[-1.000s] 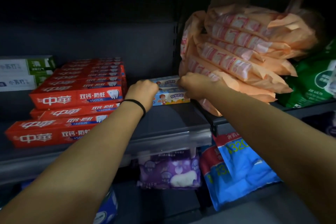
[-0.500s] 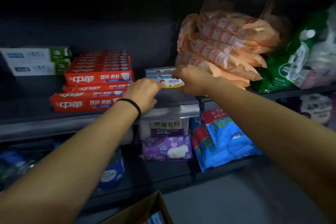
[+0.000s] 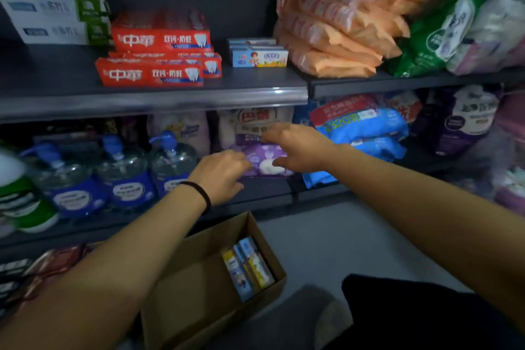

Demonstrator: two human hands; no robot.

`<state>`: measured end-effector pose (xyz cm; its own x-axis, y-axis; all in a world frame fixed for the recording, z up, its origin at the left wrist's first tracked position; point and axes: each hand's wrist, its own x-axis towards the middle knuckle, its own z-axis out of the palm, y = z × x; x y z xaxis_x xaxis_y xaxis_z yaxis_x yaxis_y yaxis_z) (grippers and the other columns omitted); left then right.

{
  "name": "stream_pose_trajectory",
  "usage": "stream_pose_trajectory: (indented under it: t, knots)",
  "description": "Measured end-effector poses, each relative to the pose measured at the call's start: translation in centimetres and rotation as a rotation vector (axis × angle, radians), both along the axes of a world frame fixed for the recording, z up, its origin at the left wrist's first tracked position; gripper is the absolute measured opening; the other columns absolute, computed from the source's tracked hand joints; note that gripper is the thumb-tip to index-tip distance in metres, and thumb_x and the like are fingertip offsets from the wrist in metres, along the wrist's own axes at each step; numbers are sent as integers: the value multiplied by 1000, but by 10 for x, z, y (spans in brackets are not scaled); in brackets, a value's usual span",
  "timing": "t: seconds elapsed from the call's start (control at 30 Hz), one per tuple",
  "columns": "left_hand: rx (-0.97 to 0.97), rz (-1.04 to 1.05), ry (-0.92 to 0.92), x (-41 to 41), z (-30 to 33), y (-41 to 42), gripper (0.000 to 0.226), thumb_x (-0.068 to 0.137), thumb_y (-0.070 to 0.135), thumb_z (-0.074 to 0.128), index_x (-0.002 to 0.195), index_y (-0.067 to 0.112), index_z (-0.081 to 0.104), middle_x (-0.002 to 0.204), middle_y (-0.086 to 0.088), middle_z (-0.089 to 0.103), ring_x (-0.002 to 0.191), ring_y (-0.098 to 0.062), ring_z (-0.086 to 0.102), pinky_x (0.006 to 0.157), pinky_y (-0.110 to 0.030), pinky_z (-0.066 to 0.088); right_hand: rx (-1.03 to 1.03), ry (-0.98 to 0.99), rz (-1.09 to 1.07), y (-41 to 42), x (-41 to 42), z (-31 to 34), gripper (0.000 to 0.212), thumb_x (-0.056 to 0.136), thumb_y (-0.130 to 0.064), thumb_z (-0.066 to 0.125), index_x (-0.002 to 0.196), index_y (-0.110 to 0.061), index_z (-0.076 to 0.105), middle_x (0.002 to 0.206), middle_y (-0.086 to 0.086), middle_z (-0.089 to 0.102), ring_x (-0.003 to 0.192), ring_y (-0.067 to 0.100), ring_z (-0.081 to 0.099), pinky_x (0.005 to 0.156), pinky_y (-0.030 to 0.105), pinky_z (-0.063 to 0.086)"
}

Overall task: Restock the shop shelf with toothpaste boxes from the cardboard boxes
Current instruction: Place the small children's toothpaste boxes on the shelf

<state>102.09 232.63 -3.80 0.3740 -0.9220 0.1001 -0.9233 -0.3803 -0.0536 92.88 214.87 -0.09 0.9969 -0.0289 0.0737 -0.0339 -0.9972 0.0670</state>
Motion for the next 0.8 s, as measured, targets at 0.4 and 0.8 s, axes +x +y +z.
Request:
stream_pose_trajectory:
  t: [0.4, 0.8]
  knots:
    - [454, -162, 260, -1, -200, -23, 35, 91, 8, 47, 125, 16, 55, 124, -4, 53, 116, -24, 45, 87, -33, 39, 97, 252, -46, -31, 22, -149, 55, 86, -31, 64, 137, -20, 46, 135, 3, 48, 125, 24, 46, 96, 36, 42]
    - [489, -371, 264, 18, -299, -55, 37, 89, 16, 56, 126, 20, 53, 127, 1, 52, 121, -20, 44, 100, -33, 36, 162, 329, -75, -50, 47, -218, 55, 89, -32, 63, 139, -20, 45, 137, 2, 47, 128, 22, 43, 96, 34, 39]
